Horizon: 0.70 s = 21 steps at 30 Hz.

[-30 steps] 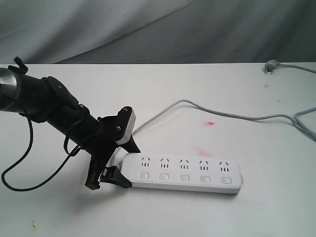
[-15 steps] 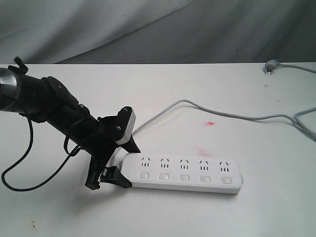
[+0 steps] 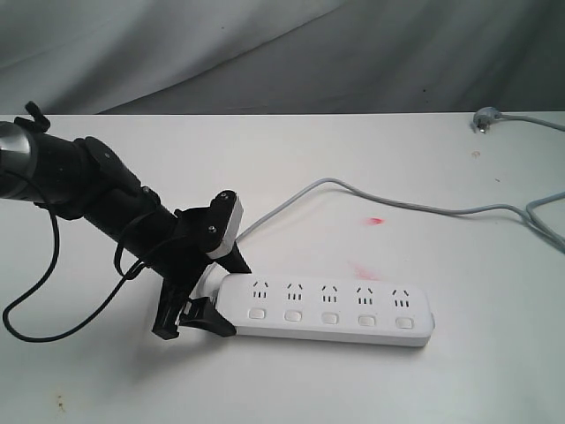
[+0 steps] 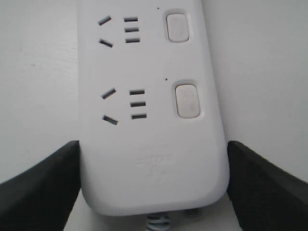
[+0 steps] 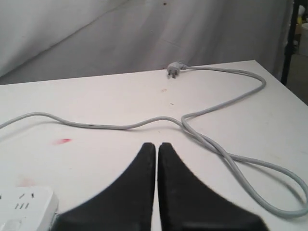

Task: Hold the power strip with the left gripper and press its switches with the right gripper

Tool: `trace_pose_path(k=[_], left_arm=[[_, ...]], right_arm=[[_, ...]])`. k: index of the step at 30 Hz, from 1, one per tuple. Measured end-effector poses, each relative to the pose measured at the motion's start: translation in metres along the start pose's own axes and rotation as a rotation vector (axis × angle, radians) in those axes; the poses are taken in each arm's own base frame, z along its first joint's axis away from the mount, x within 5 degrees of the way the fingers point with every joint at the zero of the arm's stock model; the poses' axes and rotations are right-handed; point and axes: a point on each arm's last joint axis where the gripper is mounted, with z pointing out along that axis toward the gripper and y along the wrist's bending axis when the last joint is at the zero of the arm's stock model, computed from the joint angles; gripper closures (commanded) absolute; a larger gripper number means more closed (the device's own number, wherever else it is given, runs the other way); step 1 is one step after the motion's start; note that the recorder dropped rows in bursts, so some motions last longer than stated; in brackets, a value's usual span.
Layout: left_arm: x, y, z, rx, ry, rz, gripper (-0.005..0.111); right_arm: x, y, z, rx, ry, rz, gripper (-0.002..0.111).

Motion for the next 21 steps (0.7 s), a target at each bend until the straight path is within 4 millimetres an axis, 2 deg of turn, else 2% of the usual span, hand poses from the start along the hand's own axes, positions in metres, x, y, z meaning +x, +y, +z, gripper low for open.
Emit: trace_pose_path(k=[6, 21], left_arm=[[0.0001, 0.0002, 0.0, -0.002, 0.001, 0.0, 0.107], [0.0001, 0.0002, 0.0, -0.002, 0.001, 0.0, 0.107]], right_arm=[[0.0022, -0.0042, 0.0001, 0.073, 0.017, 0.013, 0.106], [0.0035, -0.0041, 0.0001, 0.073, 0.032, 0.014, 0.106]])
